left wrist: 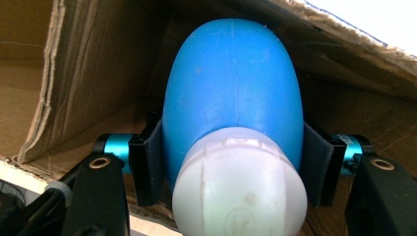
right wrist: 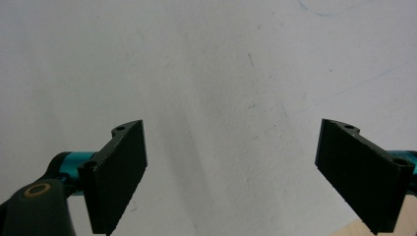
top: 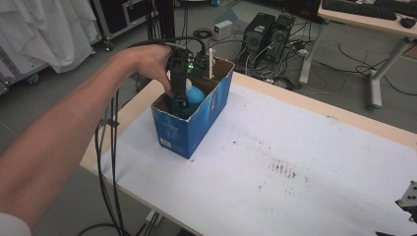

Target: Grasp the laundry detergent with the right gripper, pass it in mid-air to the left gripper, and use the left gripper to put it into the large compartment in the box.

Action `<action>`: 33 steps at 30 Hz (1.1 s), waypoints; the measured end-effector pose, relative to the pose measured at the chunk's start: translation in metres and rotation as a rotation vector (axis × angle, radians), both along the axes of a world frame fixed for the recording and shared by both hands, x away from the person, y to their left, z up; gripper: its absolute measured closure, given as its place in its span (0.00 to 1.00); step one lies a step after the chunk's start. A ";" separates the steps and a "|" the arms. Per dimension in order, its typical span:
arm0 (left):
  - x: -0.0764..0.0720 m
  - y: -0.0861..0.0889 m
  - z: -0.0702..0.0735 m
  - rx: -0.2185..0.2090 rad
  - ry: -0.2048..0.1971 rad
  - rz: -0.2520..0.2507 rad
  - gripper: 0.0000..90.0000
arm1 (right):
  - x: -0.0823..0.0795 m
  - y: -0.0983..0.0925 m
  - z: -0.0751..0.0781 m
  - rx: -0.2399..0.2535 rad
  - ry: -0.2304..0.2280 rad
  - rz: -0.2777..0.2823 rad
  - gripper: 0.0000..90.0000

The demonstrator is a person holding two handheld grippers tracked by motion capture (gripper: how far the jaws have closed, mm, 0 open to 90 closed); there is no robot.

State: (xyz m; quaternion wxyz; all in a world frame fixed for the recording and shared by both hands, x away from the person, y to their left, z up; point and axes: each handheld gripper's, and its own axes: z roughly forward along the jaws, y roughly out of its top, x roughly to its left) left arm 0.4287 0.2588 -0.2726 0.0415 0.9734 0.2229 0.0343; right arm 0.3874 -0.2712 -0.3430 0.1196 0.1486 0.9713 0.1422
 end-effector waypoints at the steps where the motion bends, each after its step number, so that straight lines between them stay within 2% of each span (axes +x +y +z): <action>1: 0.000 0.000 0.000 -0.001 -0.002 0.002 0.42 | 0.000 0.000 0.000 0.000 0.000 -0.001 0.13; 26: 0.000 -0.003 -0.001 0.004 -0.005 0.010 0.42 | -0.001 0.000 -0.001 0.016 0.001 -0.005 0.13; 33: 0.000 -0.003 -0.001 0.003 -0.009 0.016 0.38 | -0.003 -0.001 0.000 0.020 -0.001 -0.007 0.13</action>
